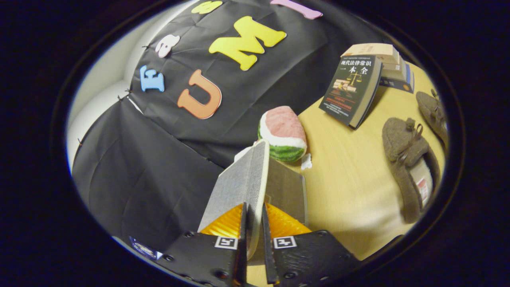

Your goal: Open the storage box then place both shoes into the box .Put the left shoe in first, then the right shoe, with the right side of both shoes facing outward in a uniform manner.

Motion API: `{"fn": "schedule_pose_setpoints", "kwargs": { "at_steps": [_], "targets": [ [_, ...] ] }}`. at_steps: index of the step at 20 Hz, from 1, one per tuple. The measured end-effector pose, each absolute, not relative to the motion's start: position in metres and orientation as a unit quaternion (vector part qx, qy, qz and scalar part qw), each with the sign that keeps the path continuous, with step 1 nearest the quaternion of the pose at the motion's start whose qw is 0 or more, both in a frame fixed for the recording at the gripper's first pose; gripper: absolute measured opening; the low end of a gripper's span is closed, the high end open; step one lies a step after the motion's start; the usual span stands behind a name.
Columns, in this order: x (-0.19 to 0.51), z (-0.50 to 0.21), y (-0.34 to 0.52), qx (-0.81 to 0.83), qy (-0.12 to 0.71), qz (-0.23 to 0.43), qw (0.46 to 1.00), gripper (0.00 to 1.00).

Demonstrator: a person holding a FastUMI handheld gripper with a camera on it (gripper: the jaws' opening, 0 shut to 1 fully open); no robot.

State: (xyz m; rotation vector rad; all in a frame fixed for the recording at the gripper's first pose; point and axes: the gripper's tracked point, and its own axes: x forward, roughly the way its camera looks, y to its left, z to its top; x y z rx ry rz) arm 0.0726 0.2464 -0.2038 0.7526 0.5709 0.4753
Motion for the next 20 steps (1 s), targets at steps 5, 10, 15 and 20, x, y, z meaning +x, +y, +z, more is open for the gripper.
{"fn": "schedule_pose_setpoints", "kwargs": {
  "at_steps": [5, 10, 15, 20],
  "targets": [
    [0.071, -0.16, 0.26, 0.308, 0.238, 0.254, 0.886, 0.01],
    [0.064, -0.091, 0.291, 0.262, 0.198, 0.298, 0.896, 0.01],
    [0.062, -0.047, 0.342, 0.206, 0.17, 0.322, 0.908, 0.01],
    [0.052, -0.026, 0.401, 0.181, 0.155, 0.343, 0.909, 0.05]
  ]
}}
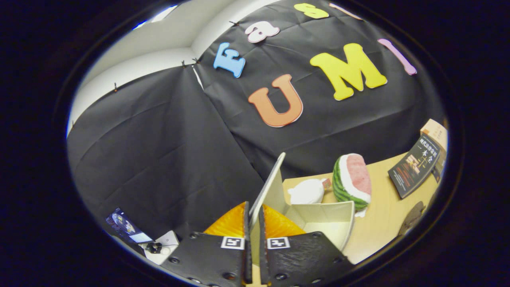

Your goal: Open the storage box then place both shoes into the box .Put the left shoe in first, then the right shoe, with the right side of both shoes facing outward in a uniform manner.

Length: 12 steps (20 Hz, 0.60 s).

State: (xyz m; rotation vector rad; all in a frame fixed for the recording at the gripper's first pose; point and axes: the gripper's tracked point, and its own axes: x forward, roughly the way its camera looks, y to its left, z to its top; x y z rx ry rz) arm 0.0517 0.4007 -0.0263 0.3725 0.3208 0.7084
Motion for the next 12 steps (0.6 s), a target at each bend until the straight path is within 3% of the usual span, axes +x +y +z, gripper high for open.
{"fn": "schedule_pose_setpoints", "kwargs": {
  "at_steps": [3, 9, 12],
  "targets": [
    [0.042, -0.021, 0.435, 0.157, 0.145, 0.361, 0.908, 0.17],
    [0.025, -0.026, 0.475, 0.123, 0.139, 0.388, 0.903, 0.6],
    [0.016, -0.03, 0.489, 0.107, 0.138, 0.405, 0.898, 0.7]
  ]
}}
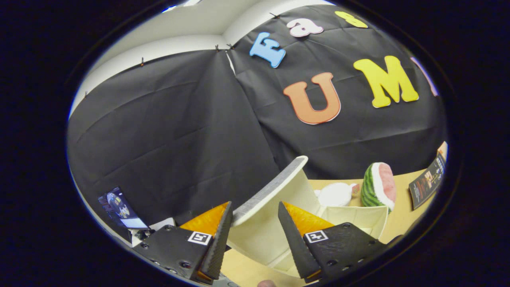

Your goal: Open the storage box then place both shoes into the box .Put the left shoe in first, then the right shoe, with the right side of both shoes facing outward in a uniform manner.

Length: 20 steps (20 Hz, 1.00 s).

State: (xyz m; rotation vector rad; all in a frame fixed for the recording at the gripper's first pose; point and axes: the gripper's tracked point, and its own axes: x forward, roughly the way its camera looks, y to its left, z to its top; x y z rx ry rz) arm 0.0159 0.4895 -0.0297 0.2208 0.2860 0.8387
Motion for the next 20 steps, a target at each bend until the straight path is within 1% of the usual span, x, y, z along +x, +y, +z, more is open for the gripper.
{"fn": "schedule_pose_setpoints", "kwargs": {
  "at_steps": [2, 3, 4, 6, 10, 11, 15, 20],
  "targets": [
    [0.013, -0.03, 0.489, 0.101, 0.136, 0.405, 0.898, 0.7],
    [0.012, -0.029, 0.487, 0.098, 0.134, 0.403, 0.9, 0.74],
    [0.013, -0.027, 0.483, 0.096, 0.13, 0.398, 0.903, 0.76],
    [0.015, -0.028, 0.47, 0.088, 0.124, 0.382, 0.911, 0.76],
    [0.015, -0.028, 0.434, 0.081, 0.113, 0.341, 0.93, 0.84],
    [0.013, -0.029, 0.422, 0.079, 0.11, 0.331, 0.934, 0.86],
    [0.01, -0.027, 0.366, 0.059, 0.099, 0.293, 0.949, 0.88],
    [0.009, -0.034, 0.272, 0.039, 0.089, 0.219, 0.971, 0.88]
  ]
}}
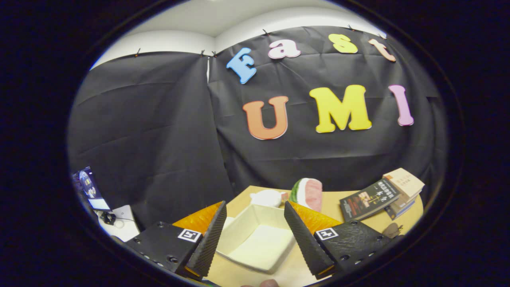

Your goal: Open the storage box then place both shoes into the box .Put the left shoe in first, then the right shoe, with the right side of both shoes facing outward in a uniform manner.

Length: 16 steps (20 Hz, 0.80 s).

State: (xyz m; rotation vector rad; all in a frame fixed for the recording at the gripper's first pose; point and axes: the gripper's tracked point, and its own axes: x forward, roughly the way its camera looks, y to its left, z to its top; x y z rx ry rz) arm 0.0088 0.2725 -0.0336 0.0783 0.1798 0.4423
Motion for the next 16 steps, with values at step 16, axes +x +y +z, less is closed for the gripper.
{"fn": "schedule_pose_setpoints", "kwargs": {
  "at_steps": [16],
  "targets": [
    [0.037, -0.236, 0.014, 0.041, 0.319, 0.022, 0.946, 0.91]
  ]
}}
